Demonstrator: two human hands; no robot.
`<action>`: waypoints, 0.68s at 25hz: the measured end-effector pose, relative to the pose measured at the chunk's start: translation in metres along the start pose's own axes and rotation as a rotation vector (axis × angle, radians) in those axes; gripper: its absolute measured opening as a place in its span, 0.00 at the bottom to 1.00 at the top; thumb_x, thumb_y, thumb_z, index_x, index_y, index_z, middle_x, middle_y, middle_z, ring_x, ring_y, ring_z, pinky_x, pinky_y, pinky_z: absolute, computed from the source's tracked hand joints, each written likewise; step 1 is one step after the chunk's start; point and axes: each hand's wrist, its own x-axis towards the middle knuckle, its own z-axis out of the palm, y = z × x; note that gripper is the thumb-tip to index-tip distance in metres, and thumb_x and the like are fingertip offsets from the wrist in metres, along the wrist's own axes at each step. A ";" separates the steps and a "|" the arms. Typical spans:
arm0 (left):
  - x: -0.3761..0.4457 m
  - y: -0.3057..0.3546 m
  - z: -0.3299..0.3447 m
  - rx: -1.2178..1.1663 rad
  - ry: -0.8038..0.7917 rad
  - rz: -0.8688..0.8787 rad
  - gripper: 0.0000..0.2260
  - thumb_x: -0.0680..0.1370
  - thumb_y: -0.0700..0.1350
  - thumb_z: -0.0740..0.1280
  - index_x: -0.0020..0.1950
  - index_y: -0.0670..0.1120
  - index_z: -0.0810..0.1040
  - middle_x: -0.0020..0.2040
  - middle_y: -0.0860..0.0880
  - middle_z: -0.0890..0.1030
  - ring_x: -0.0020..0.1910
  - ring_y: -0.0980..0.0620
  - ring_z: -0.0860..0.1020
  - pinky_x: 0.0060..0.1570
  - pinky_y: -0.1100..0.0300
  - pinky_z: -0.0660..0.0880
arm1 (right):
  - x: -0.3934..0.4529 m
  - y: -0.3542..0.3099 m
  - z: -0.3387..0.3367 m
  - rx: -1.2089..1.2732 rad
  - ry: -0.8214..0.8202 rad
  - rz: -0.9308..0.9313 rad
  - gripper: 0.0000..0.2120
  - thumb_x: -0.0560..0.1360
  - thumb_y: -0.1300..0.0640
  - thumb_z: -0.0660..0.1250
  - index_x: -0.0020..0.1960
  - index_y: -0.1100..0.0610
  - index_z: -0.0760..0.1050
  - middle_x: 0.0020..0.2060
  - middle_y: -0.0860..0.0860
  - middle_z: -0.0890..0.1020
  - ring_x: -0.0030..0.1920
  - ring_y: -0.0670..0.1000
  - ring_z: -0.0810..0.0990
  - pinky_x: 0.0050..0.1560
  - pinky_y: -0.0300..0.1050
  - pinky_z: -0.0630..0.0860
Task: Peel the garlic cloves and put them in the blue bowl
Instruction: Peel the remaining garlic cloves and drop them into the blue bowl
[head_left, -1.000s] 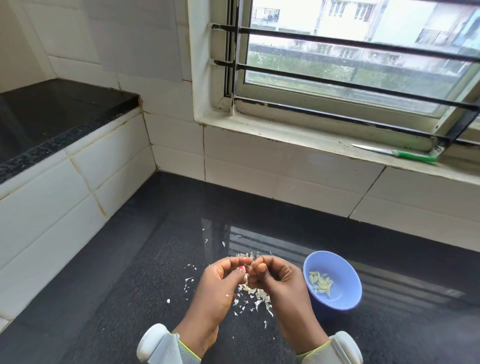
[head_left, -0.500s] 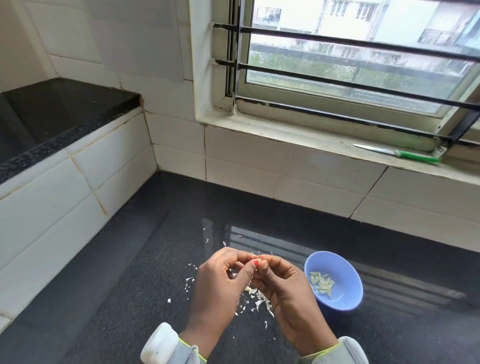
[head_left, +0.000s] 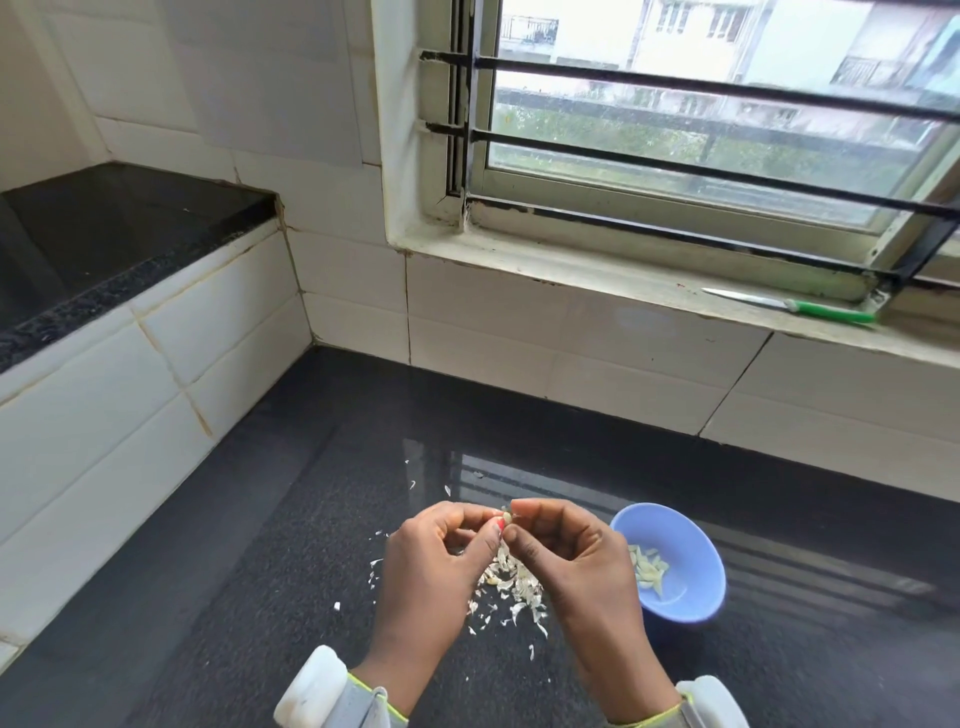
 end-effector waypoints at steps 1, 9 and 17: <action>0.000 0.000 0.000 -0.008 -0.008 -0.013 0.02 0.72 0.43 0.73 0.40 0.49 0.84 0.28 0.56 0.80 0.26 0.64 0.74 0.28 0.73 0.67 | 0.000 -0.001 -0.001 -0.001 -0.010 -0.007 0.10 0.65 0.61 0.77 0.45 0.56 0.85 0.41 0.56 0.86 0.45 0.55 0.86 0.48 0.45 0.81; 0.003 -0.004 0.000 0.121 0.002 0.062 0.06 0.72 0.42 0.72 0.38 0.52 0.80 0.36 0.52 0.80 0.35 0.60 0.77 0.33 0.71 0.70 | -0.001 -0.008 0.001 0.046 -0.099 0.038 0.10 0.66 0.58 0.74 0.48 0.57 0.85 0.43 0.57 0.86 0.46 0.55 0.85 0.46 0.41 0.80; 0.006 -0.009 0.000 0.076 -0.008 0.050 0.04 0.75 0.45 0.70 0.40 0.50 0.81 0.36 0.52 0.82 0.36 0.58 0.79 0.35 0.68 0.73 | -0.002 -0.009 0.002 0.217 -0.097 0.178 0.17 0.68 0.60 0.73 0.55 0.61 0.80 0.46 0.60 0.85 0.47 0.54 0.85 0.47 0.43 0.81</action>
